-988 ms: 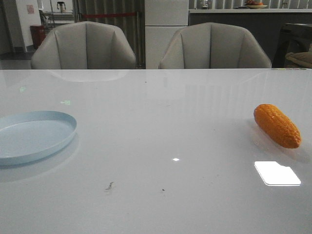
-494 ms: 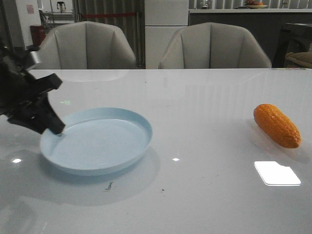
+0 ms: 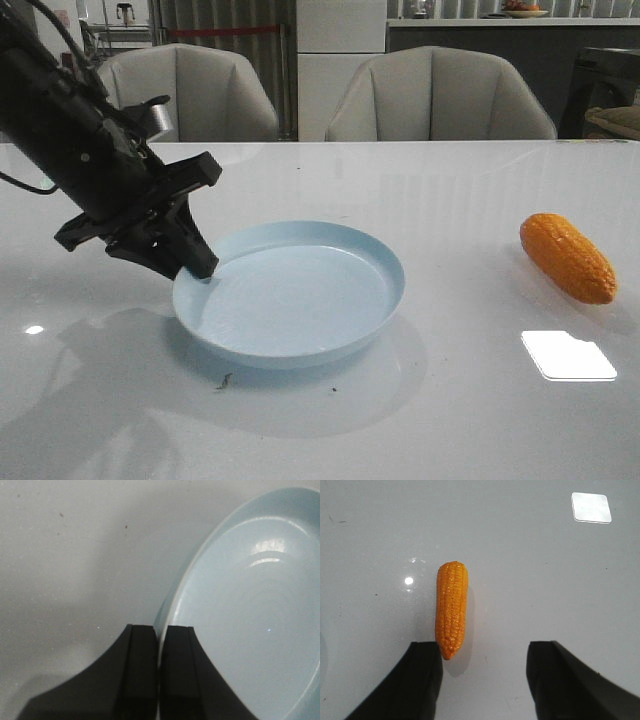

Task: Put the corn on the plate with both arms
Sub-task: 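Hook the left gripper on the blue plate rim and drag it toward the table center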

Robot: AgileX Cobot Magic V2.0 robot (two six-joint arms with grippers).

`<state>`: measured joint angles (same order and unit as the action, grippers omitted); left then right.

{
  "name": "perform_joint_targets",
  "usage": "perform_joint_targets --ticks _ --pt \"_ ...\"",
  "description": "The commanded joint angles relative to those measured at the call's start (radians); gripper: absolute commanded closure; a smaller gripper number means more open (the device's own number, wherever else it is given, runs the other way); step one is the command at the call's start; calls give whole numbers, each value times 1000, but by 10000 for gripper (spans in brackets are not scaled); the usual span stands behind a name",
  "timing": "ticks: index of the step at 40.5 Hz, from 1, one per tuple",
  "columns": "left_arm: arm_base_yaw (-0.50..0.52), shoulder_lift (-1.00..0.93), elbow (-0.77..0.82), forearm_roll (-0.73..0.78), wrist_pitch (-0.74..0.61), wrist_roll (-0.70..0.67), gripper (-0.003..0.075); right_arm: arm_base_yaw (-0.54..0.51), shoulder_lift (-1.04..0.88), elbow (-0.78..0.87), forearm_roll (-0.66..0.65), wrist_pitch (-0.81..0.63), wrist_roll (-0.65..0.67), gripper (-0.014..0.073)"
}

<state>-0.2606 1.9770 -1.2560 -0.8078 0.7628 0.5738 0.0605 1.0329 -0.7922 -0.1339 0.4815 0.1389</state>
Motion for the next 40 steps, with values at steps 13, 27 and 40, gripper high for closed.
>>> perform_joint_targets --ticks 13,27,40 --pt "-8 -22 -26 -45 13 -23 620 -3 -12 -36 -11 -61 -6 105" --pt "-8 -22 -26 -43 25 -23 483 -3 -12 -36 -11 -61 -6 105" --pt "5 -22 -48 53 59 -23 316 -3 -12 -36 -11 -60 -6 105"
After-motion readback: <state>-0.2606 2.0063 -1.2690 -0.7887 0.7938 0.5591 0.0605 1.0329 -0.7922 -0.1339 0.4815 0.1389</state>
